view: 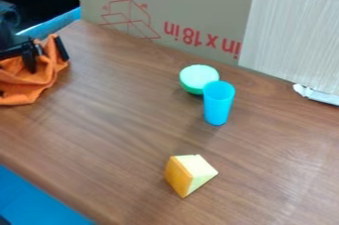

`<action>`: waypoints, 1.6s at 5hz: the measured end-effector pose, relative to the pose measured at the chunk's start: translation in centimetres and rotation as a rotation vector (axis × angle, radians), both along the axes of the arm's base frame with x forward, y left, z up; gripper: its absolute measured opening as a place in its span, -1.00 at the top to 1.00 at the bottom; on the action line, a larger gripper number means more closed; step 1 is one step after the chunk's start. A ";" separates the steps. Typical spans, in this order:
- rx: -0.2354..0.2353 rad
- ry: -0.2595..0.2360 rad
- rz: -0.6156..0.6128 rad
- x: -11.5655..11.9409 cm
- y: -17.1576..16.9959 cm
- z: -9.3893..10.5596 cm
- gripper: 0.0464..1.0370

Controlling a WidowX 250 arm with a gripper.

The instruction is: Moved the cloth from the center of the table to the edge and back and unfold the cloth

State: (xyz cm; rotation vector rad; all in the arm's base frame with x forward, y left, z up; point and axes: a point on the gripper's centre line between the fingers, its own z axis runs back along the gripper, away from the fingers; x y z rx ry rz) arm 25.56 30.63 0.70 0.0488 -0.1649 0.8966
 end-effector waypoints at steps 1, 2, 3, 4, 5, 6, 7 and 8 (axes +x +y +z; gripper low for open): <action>0.010 -0.006 -0.012 0.1 -0.2 -0.1 -0.92; 0.007 0.000 -0.019 1.5 -1.9 -0.3 -0.92; -0.013 -0.008 -0.031 2.8 -4.1 -0.2 -0.92; -0.064 -0.005 -0.023 3.3 -6.4 0.0 -0.92; -0.127 0.006 -0.006 3.9 -9.1 0.2 -0.92; -0.168 0.017 -0.018 4.9 -12.4 0.4 -0.92; -0.169 0.009 0.006 6.0 -14.7 0.4 -0.92; -0.152 -0.014 0.010 8.7 -17.8 0.6 -0.93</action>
